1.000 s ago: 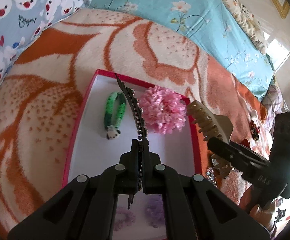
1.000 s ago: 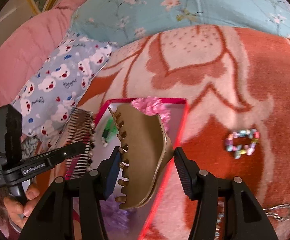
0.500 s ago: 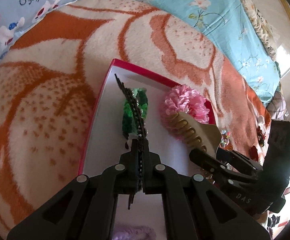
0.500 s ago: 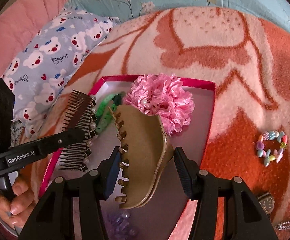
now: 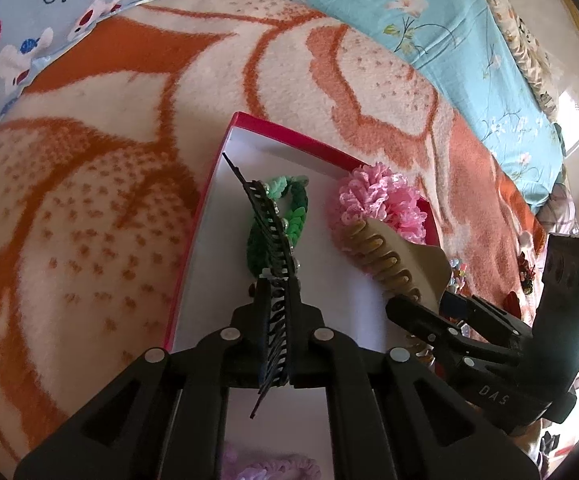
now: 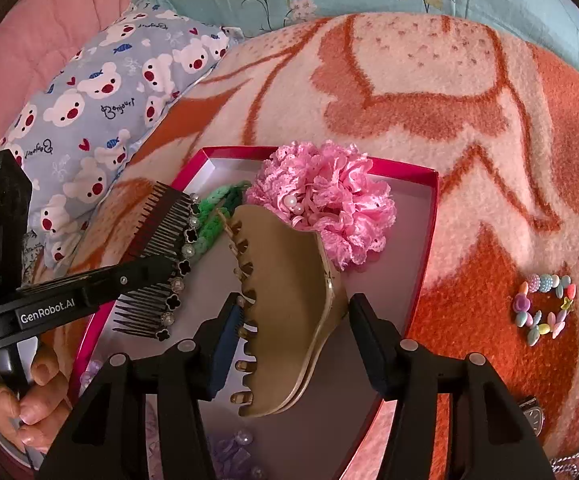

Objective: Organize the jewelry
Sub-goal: 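Carry the comb and claw clip into the box and open both tools, then move both open tools back over the remaining jewelry on the blanket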

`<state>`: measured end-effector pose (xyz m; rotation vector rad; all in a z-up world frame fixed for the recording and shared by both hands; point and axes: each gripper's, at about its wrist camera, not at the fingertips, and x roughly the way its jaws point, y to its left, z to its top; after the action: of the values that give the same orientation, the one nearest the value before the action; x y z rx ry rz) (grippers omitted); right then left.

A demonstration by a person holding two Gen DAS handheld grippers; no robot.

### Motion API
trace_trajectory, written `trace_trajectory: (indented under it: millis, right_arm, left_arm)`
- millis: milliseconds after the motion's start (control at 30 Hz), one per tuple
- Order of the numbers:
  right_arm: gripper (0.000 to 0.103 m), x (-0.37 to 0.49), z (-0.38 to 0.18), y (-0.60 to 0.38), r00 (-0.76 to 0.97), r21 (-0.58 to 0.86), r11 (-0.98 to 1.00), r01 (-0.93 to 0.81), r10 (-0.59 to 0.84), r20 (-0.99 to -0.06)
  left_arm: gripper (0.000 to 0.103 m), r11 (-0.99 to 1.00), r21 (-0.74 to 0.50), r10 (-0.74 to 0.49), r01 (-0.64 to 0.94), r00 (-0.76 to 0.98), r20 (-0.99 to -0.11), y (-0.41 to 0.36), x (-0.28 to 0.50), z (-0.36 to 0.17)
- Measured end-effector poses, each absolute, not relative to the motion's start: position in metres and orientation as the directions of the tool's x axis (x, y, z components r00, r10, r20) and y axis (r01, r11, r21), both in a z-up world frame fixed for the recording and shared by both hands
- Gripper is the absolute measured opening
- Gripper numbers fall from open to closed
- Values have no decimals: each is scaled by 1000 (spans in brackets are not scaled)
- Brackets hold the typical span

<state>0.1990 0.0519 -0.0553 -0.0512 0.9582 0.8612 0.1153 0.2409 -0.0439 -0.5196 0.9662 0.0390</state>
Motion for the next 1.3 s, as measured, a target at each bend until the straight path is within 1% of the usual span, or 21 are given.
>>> trace_trajectory:
  millis: [67, 167, 200, 267, 433, 533, 567, 600, 667, 933, 1133, 1200, 1300]
  right_arm:
    - [57, 198, -55, 52, 274, 321, 674, -665, 620, -736]
    - [63, 196, -54, 53, 268, 322, 666, -673, 625, -733]
    - [65, 195, -53, 52, 273, 317, 666, -675, 625, -732]
    - [66, 193, -51, 53, 284, 302, 667, -681, 620, -731]
    - [66, 192, -48, 48, 291, 308, 673, -673, 623, -726]
    - [66, 191, -45, 42, 287, 325, 673, -664, 631, -721]
    - [66, 190, -43, 40, 287, 329, 672, -663, 635, -718]
    - [67, 189, -41, 37, 289, 330, 671, -664, 637, -715]
    - [69, 185, -37, 31, 295, 333, 670, -664, 644, -706]
    - [69, 177, -23, -8, 317, 369, 677, -636, 666, -675]
    - [70, 175, -21, -52, 357, 380, 713, -590, 652, -669]
    - [70, 174, -23, -70, 371, 385, 730, -565, 641, -671]
    - [70, 173, -25, -96, 395, 393, 754, -527, 627, -672]
  left_arm:
    - [8, 882, -390, -181, -266, 572, -800, 241, 115, -44]
    - [15, 882, -383, -172, -273, 571, -803, 242, 112, -43]
    - [15, 882, -382, -170, -275, 570, -804, 242, 112, -44]
    - [15, 885, -374, -164, -279, 566, -808, 242, 112, -44]
    - [15, 892, -358, -150, -277, 566, -811, 242, 114, -44]
    - [18, 894, -348, -139, -283, 562, -815, 241, 114, -42]
    - [24, 894, -346, -137, -283, 564, -815, 241, 114, -41]
    - [32, 894, -347, -137, -282, 567, -812, 241, 113, -39]
    - [36, 896, -342, -127, -283, 574, -809, 241, 108, -36]
    - [36, 893, -354, -125, -280, 600, -790, 238, 89, -18]
    - [37, 898, -369, -154, -239, 614, -774, 214, 79, -3]
    - [46, 900, -373, -165, -223, 618, -768, 204, 79, 1]
    - [47, 904, -384, -190, -189, 625, -757, 185, 77, 8]
